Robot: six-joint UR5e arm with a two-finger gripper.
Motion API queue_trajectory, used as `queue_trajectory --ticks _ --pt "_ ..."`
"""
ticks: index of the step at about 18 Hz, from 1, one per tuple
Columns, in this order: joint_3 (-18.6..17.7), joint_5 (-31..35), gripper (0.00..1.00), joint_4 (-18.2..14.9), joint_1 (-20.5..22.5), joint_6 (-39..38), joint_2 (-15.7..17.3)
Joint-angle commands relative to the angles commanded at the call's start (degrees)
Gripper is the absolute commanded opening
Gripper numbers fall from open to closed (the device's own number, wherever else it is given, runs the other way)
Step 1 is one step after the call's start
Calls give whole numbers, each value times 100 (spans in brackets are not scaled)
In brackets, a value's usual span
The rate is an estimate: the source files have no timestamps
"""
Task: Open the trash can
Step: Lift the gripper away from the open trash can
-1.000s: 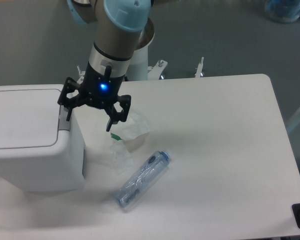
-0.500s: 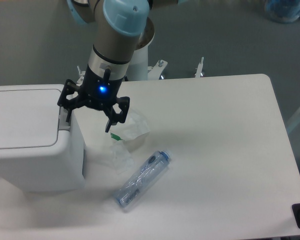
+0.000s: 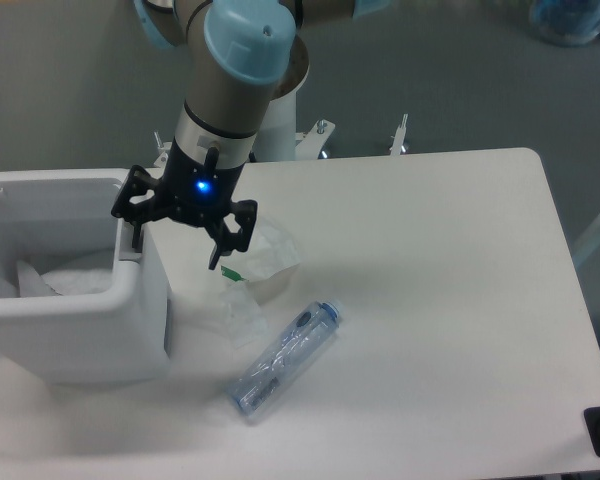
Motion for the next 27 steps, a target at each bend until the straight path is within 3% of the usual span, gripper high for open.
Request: queue_trajectory --ticks 7,14,18,22,24,27 --pt "447 -35 100 -9 79 -18 -18" --pt "756 70 100 9 729 219 -255" --pt "686 271 100 35 1150 544 -369" --pt "449 1070 100 18 1520 1001 -387" --pt "291 1597 100 35 1695 1334 -413" --pt "211 1740 100 26 2020 2107 -500"
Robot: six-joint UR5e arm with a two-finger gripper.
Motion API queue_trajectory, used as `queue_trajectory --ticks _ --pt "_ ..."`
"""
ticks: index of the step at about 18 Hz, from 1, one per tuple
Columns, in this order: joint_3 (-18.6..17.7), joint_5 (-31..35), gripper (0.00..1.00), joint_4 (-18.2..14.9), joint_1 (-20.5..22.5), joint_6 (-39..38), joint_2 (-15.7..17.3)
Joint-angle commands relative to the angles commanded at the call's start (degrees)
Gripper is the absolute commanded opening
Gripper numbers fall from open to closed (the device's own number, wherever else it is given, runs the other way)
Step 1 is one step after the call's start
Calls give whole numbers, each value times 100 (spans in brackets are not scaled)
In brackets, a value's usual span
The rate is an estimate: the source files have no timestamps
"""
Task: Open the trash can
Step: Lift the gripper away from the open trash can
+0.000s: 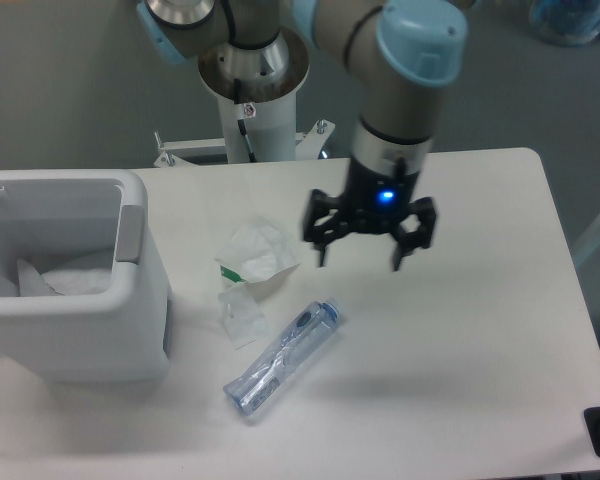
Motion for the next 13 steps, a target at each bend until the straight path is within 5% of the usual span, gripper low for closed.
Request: queue_trajectory --ticks 8,13 --pt "0 325 100 70 212 2303 -308" --pt "-44 343 100 431 195 2446 -458"
